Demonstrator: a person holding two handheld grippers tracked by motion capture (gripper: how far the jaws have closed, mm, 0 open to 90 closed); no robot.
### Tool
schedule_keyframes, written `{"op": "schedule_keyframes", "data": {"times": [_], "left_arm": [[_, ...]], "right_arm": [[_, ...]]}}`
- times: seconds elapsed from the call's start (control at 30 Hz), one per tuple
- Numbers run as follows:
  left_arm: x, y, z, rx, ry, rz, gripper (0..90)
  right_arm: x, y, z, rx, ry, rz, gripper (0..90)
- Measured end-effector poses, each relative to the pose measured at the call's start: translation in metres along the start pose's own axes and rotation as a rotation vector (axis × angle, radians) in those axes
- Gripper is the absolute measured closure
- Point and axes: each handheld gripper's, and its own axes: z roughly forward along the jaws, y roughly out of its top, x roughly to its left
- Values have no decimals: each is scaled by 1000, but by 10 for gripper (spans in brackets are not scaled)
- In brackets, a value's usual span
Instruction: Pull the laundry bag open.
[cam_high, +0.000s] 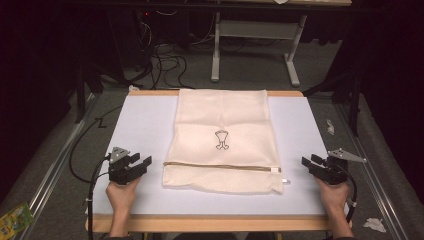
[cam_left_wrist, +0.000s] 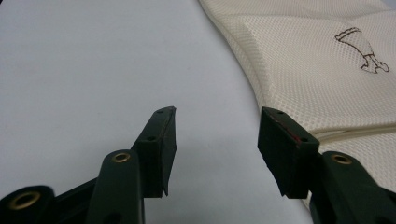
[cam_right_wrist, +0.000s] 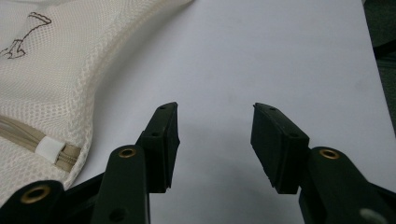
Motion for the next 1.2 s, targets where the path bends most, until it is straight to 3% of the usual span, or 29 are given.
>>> {"op": "schedule_keyframes", "data": {"times": [0.37, 0.57, 1.2], "left_arm": [[0, -3, 13, 3, 28, -8, 471], [1, -4, 15, 9, 30, -7, 465], [4, -6, 25, 9, 67, -31, 465]], "right_arm": [[-1, 2, 7, 2, -26, 23, 513], [1, 4, 10, 9, -50, -6, 508], [6, 8, 14, 11, -63, -14, 499]]}}
